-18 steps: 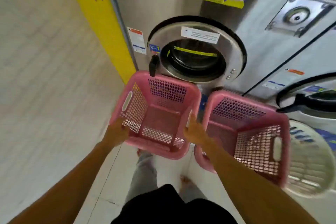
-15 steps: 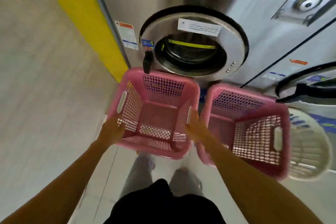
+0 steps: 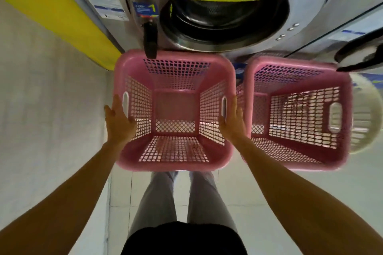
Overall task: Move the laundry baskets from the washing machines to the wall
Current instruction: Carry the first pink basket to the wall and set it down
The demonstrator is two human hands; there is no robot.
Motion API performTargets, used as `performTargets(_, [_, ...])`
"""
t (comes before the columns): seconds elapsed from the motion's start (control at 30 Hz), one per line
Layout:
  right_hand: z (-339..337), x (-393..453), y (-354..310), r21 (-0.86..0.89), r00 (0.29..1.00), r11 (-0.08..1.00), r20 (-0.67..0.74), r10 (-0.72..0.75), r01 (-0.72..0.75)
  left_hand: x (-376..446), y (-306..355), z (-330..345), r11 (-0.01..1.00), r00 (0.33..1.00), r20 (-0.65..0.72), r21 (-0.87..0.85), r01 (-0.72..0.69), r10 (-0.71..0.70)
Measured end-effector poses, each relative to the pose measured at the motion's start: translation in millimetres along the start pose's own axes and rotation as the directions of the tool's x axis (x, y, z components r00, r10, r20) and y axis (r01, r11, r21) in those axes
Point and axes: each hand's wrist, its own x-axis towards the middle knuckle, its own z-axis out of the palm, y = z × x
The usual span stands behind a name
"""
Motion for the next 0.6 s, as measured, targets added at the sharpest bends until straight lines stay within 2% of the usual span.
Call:
performTargets(0.07, [7, 3, 1, -0.011, 0.999, 1.0, -0.053, 0.001, -0.001, 13, -3, 8, 1.0, 0.999, -0.031, 0.014, 0.009, -0.009])
performTargets(0.13, [12, 5, 3, -0.095, 0.996, 0.995, -0.084, 0.026, -0.034, 20, -6, 13, 0.999, 0.998, -0.07, 0.054, 0.001, 0.003])
performTargets(0.2, [13, 6, 5, -0.16, 0.996, 0.984, -0.067, 0.063, -0.073, 21, -11, 17, 0.997, 0.996, -0.085, 0.08, -0.023, 0.03])
performTargets(0.27, [10, 4, 5, -0.162, 0.998, 0.985, -0.042, 0.055, -0.061, 15, -17, 17, 0.999, 0.997, -0.076, 0.034, -0.004, 0.006])
performTargets(0.37, [0, -4, -4, -0.155, 1.0, 0.988, -0.015, -0.027, 0.024, -7, -32, 10, 0.998, 0.993, -0.105, 0.0, 0.055, -0.055])
performTargets(0.6, [-23, -43, -20, -0.169, 0.959, 0.953, 0.177, -0.223, 0.252, -124, -81, 7, 0.95, 0.935, -0.176, -0.104, 0.294, -0.309])
